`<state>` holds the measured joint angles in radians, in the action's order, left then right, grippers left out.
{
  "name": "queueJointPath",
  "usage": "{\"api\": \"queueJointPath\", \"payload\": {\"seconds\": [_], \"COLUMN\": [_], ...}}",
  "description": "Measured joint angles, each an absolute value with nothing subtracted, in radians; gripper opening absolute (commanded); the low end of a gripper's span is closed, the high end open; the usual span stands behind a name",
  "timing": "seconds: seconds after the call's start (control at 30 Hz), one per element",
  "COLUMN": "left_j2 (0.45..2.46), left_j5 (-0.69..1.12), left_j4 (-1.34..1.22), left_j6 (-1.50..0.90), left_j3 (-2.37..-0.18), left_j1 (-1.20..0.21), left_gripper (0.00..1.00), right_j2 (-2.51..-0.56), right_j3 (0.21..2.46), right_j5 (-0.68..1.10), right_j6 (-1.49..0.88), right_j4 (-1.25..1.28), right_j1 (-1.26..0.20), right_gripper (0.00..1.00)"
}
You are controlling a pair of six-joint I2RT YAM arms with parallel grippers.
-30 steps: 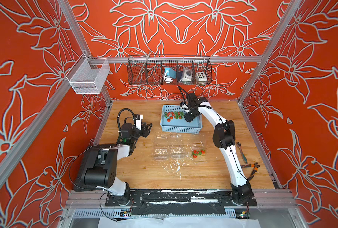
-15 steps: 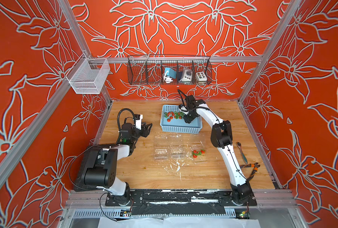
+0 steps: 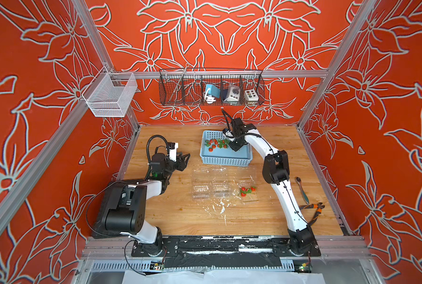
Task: Pack strawberries into containers
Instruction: Pick up the strawberry from the basket, then place the strawberry in the packing box.
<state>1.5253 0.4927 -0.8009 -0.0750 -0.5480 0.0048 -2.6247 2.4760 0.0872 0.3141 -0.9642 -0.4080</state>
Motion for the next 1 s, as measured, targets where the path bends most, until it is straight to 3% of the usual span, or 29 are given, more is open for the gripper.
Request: {"api": "queueJointPath", "payload": {"seconds": [0.3,0.63,0.83,1.0], "left_j2": [1.525,1.525,1.525,1.525], "left_j5": [0.493,0.493,0.492,0.491], "left_j4": [-0.801,-0.801,-0.801,-0.801], "left_j6": [-0.075,-0.075,-0.075,-0.075], "left_j3": [-0.548,-0.548,-0.548,-0.548], "left_j1": [0.005,0.005,0.005,0.005], "left_gripper": [0.54,0.54,0.54,0.54], "right_j2": [-2.573,-2.357,-2.168,-1.876], "right_j3": [2.403,2.205,2.030,1.721], "right_j5": [0.088,0.099,0.112,0.113], "right_j6": [0.298,0.276,0.251,0.188], "right_j4": [-0.937,-0.860,-0.814,-0.723], "right_j1": [-0.408,-0.408,-0.414,-0.432], "right_gripper": [0.13,0.14,0.16,0.17]}}
